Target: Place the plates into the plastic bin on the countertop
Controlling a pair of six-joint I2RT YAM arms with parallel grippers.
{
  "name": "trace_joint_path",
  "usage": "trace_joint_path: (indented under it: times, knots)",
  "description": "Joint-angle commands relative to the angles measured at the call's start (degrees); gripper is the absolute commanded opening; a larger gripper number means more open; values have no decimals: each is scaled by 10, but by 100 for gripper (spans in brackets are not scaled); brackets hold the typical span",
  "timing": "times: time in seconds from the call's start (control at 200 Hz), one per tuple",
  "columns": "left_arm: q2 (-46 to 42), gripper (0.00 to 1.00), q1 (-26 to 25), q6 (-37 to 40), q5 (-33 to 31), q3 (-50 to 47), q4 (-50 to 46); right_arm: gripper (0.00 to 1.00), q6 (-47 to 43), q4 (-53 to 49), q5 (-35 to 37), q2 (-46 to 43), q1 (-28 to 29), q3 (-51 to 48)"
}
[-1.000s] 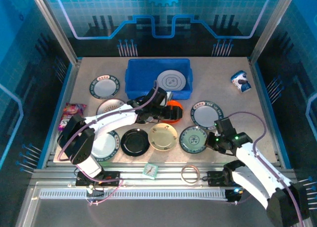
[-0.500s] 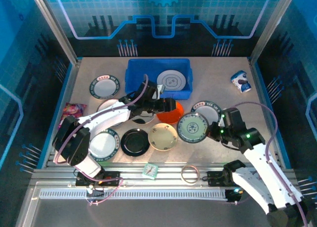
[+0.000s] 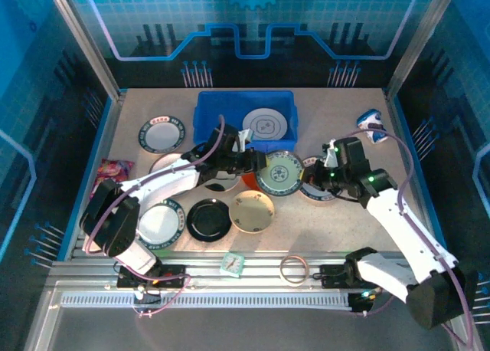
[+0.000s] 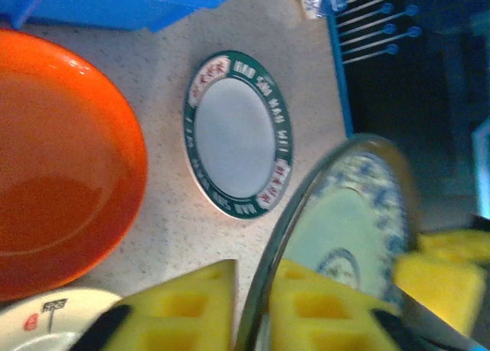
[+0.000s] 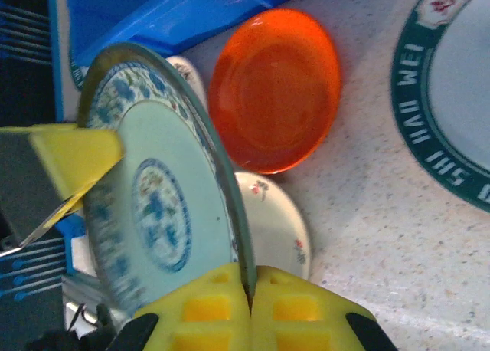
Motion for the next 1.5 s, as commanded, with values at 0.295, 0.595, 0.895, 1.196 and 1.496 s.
trace_joint_path:
  times: [0.295, 0.595, 0.895, 1.196, 1.496]
  knots:
    - [-54, 0, 40, -105, 69, -69, 126, 19, 11, 196, -75, 50, 7, 3]
    - [-121, 99, 64, -39, 4, -64, -8, 0, 12, 211, -44, 128, 8, 66]
    - [-256, 99, 107, 35, -104, -83, -147, 0, -18, 171, 31, 328, 35, 286]
    - [-278, 99, 141, 52, -87, -84, -163, 0, -21, 115, 59, 587, 66, 570]
    - [-268, 99, 149, 58, -81, -83, -162, 0, -11, 115, 55, 754, 92, 722]
